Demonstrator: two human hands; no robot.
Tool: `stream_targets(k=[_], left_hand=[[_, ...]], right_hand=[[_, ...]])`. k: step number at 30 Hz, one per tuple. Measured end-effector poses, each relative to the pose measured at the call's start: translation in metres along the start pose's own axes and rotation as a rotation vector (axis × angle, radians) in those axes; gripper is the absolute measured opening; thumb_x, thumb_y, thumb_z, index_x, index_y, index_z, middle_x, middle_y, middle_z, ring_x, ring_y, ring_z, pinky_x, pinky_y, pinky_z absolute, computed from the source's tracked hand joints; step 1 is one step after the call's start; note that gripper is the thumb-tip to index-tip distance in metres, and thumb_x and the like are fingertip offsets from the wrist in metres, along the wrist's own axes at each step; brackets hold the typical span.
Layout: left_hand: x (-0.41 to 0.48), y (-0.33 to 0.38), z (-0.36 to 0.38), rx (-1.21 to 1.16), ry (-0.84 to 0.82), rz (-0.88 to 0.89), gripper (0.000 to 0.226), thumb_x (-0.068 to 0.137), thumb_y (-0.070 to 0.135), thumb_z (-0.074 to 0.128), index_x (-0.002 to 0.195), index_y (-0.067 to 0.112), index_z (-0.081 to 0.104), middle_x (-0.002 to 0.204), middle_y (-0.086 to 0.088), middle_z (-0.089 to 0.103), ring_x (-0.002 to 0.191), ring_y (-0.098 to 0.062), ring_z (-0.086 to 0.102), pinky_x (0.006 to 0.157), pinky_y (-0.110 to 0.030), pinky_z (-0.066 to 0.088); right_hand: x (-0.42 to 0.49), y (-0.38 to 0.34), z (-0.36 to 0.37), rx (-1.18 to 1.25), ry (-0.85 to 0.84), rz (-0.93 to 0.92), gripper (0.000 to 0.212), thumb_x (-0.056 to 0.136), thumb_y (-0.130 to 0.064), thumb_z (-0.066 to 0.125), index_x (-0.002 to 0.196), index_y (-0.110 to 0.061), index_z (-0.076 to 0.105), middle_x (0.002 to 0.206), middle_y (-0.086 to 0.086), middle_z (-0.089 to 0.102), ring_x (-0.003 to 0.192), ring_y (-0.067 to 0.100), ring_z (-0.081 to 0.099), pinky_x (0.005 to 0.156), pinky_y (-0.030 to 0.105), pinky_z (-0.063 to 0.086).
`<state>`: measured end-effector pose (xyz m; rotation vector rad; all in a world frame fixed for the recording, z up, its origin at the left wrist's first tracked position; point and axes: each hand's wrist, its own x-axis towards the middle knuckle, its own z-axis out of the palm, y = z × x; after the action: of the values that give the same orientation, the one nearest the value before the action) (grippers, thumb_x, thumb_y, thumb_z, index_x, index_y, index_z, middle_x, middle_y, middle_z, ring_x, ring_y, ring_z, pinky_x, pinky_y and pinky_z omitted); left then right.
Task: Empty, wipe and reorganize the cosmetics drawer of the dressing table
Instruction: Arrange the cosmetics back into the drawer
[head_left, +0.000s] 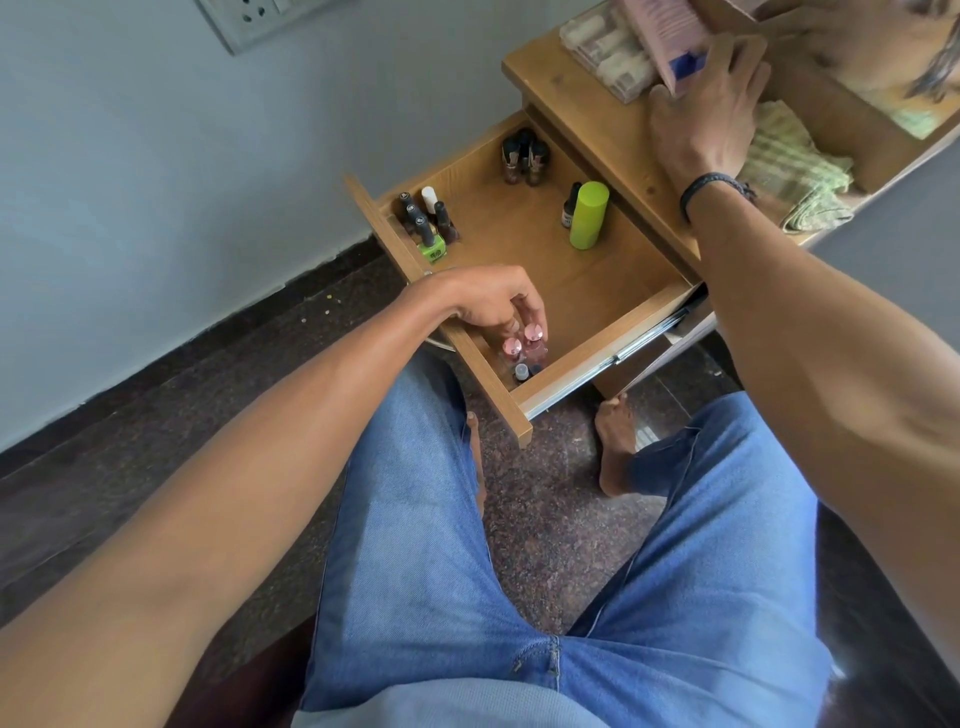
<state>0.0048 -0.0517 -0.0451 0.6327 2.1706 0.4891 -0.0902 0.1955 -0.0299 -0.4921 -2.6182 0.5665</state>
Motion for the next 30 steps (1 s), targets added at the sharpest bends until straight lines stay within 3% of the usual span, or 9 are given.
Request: stream_targets(k=[3,9,12,14,17,21,24,30], left_hand=[[-0.001,0.003,-0.001,0.002,0.006,-0.014,0.041,0.090,-0.010,0.054,0.108,0.018,0.077,0.073,0.022,0.069,0.053,0.013,0.054,0.048,-0.005,0.033],[0.002,0.002,0.003,-0.047,0.001,-0.025,0.043,0.093,-0.011,0.048,0.108,0.017,0.077,0.084,0.010,0.067,0.053,0.012,0.055,0.050,-0.007,0.039],[0.002,-0.002,0.002,-0.126,0.042,-0.002,0.045,0.091,-0.013,0.050,0.109,0.019,0.077,0.099,0.007,0.072,0.076,0.005,0.062,0.066,-0.014,0.054],[-0.002,-0.002,-0.001,-0.207,0.148,0.028,0.041,0.092,-0.012,0.052,0.112,0.016,0.074,0.108,0.002,0.072,0.087,-0.002,0.067,0.068,-0.014,0.054],[-0.007,-0.003,-0.007,-0.393,0.393,0.080,0.036,0.095,-0.011,0.049,0.112,0.010,0.072,0.105,-0.004,0.071,0.092,-0.013,0.072,0.075,-0.019,0.058],[-0.005,-0.011,-0.005,-0.554,0.700,0.094,0.034,0.095,-0.009,0.046,0.109,0.007,0.073,0.099,-0.009,0.072,0.086,-0.019,0.073,0.077,-0.026,0.060],[-0.002,-0.014,0.007,-0.507,0.843,0.067,0.031,0.096,-0.004,0.049,0.106,0.012,0.073,0.094,-0.001,0.071,0.080,-0.012,0.072,0.075,-0.027,0.062],[-0.003,-0.011,0.016,-0.327,0.953,0.069,0.028,0.095,0.002,0.050,0.107,0.015,0.071,0.093,0.006,0.072,0.072,-0.004,0.069,0.068,-0.032,0.061]], right_hand=[[0.000,0.000,0.000,-0.005,0.002,-0.002,0.052,0.081,-0.035,0.048,0.126,-0.009,0.050,0.139,0.012,0.045,0.127,0.031,0.043,0.092,0.044,0.045],[0.001,-0.001,-0.001,0.001,-0.004,0.007,0.057,0.081,-0.042,0.046,0.128,-0.010,0.049,0.140,0.010,0.044,0.127,0.030,0.043,0.095,0.041,0.042],[0.002,0.000,0.000,0.018,-0.014,0.005,0.058,0.083,-0.046,0.047,0.129,-0.011,0.049,0.140,0.011,0.044,0.128,0.030,0.042,0.096,0.041,0.042],[0.003,0.000,0.000,0.014,-0.020,0.004,0.058,0.084,-0.047,0.048,0.129,-0.010,0.049,0.140,0.012,0.044,0.128,0.031,0.042,0.097,0.042,0.041],[0.003,0.000,0.001,0.003,-0.018,0.001,0.057,0.085,-0.047,0.049,0.128,-0.010,0.049,0.139,0.012,0.045,0.129,0.032,0.042,0.098,0.044,0.041],[0.005,0.001,0.003,0.001,-0.022,0.006,0.054,0.084,-0.047,0.051,0.126,-0.013,0.050,0.137,0.011,0.045,0.127,0.032,0.043,0.097,0.045,0.042],[0.006,0.003,0.005,0.028,-0.012,0.004,0.049,0.082,-0.045,0.052,0.121,-0.015,0.052,0.134,0.010,0.046,0.124,0.031,0.044,0.098,0.045,0.043],[0.007,0.001,0.005,0.066,-0.005,0.022,0.046,0.082,-0.043,0.052,0.120,-0.016,0.051,0.131,0.010,0.047,0.122,0.032,0.045,0.097,0.046,0.043]])
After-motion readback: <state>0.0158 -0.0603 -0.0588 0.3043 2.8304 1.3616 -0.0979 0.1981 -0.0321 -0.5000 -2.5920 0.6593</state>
